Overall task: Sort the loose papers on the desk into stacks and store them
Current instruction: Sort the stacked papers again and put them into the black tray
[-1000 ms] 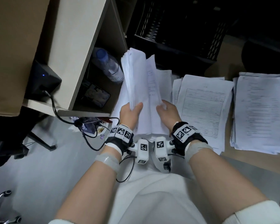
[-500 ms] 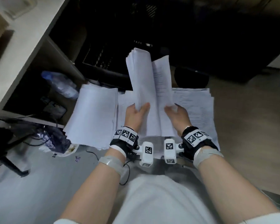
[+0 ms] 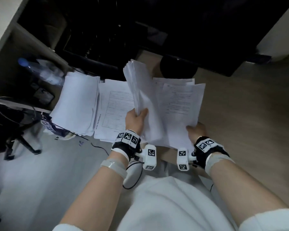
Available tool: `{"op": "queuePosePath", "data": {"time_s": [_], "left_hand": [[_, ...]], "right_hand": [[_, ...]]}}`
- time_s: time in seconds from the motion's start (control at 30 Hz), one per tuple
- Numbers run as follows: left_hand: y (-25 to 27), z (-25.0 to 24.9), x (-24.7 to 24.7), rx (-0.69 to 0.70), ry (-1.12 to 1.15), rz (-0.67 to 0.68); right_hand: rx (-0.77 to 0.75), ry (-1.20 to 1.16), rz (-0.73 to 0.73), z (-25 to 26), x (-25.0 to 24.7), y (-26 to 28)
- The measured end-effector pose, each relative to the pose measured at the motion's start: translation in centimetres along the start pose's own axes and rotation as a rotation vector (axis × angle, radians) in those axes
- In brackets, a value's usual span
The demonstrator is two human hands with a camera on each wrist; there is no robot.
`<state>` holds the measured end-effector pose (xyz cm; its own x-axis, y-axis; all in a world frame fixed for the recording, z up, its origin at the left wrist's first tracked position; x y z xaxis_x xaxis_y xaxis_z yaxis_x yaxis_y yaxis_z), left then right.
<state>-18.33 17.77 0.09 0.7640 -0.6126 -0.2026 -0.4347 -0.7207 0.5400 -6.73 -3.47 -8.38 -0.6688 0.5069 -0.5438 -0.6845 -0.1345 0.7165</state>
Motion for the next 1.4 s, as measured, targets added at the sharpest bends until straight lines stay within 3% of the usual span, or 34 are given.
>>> {"op": "queuePosePath", "data": {"time_s": [0.17, 0.37, 0.43, 0.5, 0.57, 0.67, 0.83, 1.03, 1.13, 1.27, 1.4], "left_hand": [[-1.1, -0.4, 0.2, 0.008, -0.02, 0.007], [-3.4, -0.8, 2.1, -0.016, -0.09, 0.084], [-4.5, -0.5, 3.8, -0.024, -0.123, 0.157], [-5.0, -0.1, 5.9, -0.033, -0.179, 0.248], [-5.5, 0.9, 8.0, -0.075, -0.169, 0.33], [-5.7, 1.7, 10.2, -0.154, -0.079, 0.398], [-6.6, 3.0, 10.8, -0.289, 0.051, 0.439], [-7.7, 3.8, 10.7, -0.255, 0.013, 0.47], [-7.6, 3.9, 10.7, -0.275, 0.016, 0.472], [-7.3, 4.3, 10.5, -0.26, -0.006, 0.461], [-7.1, 4.5, 10.1, -0.207, -0.021, 0.486]], "right_hand": [[-0.027, 0.004, 0.005, 1.9, 0.1, -1.6], [0.071, 0.042, -0.063, 3.4, -0.6, -3.0], [-0.041, 0.115, -0.101, 4.4, -1.6, -2.6], [-0.204, -0.005, -0.014, 5.8, -2.1, -1.9], [-0.259, -0.15, 0.205, 6.6, -1.8, -1.3], [-0.281, -0.155, 0.31, 6.3, -1.5, -1.4], [-0.238, -0.19, 0.28, 5.4, -1.1, -2.0], [-0.208, -0.141, 0.146, 5.6, -1.5, -2.1], [-0.22, -0.165, 0.168, 5.2, -1.8, -2.0], [-0.154, -0.406, 0.235, 4.4, -0.9, -2.2], [-0.183, -0.383, 0.217, 4.4, -0.4, -2.0]]}}
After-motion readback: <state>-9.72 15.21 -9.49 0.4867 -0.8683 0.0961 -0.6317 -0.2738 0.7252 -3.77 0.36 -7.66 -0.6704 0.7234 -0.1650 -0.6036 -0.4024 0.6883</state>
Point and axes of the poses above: each hand's wrist, its own y-axis away from the middle knuckle, its own x-axis out of the palm, z = x × y, the point moved 2 cm from there along -y, towards the middle knuckle, and after that the axes turned 14 degrees about y, right-handed, at the moved point
